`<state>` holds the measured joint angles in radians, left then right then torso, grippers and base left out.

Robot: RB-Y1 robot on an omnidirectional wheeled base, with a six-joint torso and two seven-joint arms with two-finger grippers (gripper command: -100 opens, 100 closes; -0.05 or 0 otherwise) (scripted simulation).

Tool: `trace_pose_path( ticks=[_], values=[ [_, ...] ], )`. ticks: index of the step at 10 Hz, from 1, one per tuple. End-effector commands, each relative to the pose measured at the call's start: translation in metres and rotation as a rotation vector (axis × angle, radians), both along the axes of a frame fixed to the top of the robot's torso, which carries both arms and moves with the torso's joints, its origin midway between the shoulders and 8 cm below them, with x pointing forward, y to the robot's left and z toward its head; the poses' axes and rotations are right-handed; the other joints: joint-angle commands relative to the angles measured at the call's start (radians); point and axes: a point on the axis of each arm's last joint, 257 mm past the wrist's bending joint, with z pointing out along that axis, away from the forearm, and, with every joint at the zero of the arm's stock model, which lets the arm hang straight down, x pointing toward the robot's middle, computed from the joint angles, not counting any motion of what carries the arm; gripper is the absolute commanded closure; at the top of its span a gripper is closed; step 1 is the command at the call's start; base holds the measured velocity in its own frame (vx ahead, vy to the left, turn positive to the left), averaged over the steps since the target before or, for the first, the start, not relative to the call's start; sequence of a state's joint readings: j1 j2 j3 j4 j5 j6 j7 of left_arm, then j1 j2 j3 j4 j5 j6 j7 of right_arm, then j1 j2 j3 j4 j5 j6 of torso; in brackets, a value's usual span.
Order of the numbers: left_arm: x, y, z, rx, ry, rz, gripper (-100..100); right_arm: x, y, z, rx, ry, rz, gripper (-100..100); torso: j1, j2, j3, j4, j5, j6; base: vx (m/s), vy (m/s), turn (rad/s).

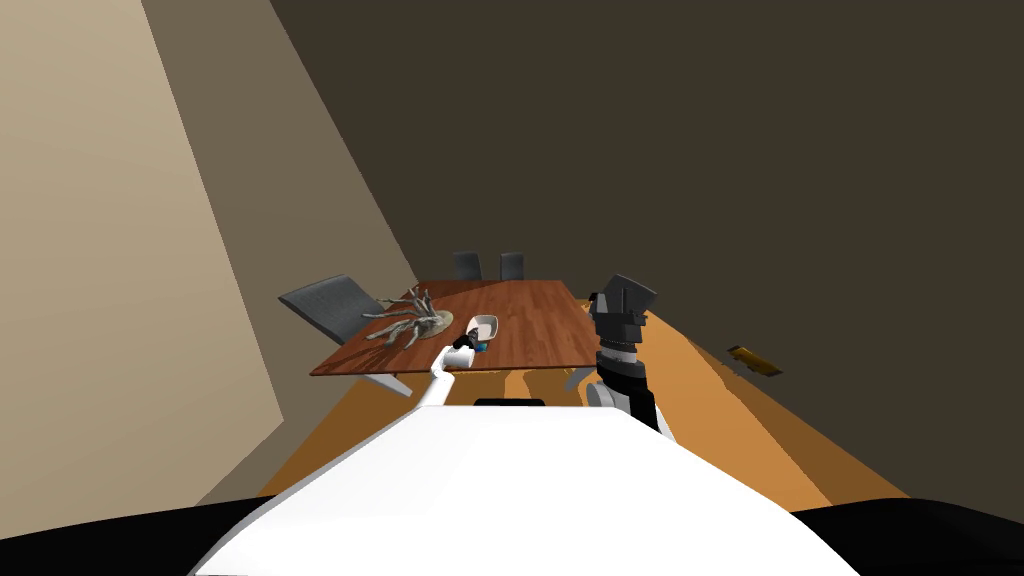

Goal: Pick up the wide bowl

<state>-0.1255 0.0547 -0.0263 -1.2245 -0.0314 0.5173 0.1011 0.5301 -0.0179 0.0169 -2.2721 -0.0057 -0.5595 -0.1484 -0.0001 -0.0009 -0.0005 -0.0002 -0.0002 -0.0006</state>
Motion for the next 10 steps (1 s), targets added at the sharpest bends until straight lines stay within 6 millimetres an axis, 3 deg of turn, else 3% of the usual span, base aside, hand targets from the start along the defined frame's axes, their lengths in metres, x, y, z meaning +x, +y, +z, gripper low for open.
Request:
trace_pose_path(
  ticks=[1, 4, 5, 9, 10],
  values=[
    [-0.0023, 0.0011, -0.0073, 0.000, -0.001, 0.000, -100, 0.0000, 0.0000, 0.0000, 0.000, 0.000, 0.000, 0, 0.000, 0.000, 0.000, 0.000, 0.000, 0.000, 0.049, -0.003, -0.005],
    [-0.0046, 0.0018, -0.0130, 0.000, 0.001, 0.001, -100, 0.0000, 0.0000, 0.0000, 0.000, 0.000, 0.000, 0, 0.000, -0.004, -0.002, -0.001, 0.000, 0.000, 0.067, -0.001, -0.003],
    [-0.0043, 0.0019, -0.0131, 0.000, -0.001, 0.001, 100, 0.0000, 0.0000, 0.0000, 0.000, 0.000, 0.000, 0, 0.000, -0.002, -0.001, -0.001, 0.000, 0.000, 0.006, 0.000, 0.001],
    [-0.0049, 0.0019, -0.0137, -0.001, 0.001, 0.001, 100, 0.0000, 0.0000, 0.0000, 0.000, 0.000, 0.000, 0, 0.000, 0.002, 0.001, 0.001, 0.000, 0.000, 0.002, 0.000, -0.001],
    [-0.0051, 0.0019, -0.0140, 0.000, 0.002, 0.001, 0, 0.0000, 0.0000, 0.0000, 0.000, 0.000, 0.000, 0, 0.000, 0.002, 0.002, 0.001, 0.000, 0.000, 0.000, 0.000, 0.000]
  ],
)
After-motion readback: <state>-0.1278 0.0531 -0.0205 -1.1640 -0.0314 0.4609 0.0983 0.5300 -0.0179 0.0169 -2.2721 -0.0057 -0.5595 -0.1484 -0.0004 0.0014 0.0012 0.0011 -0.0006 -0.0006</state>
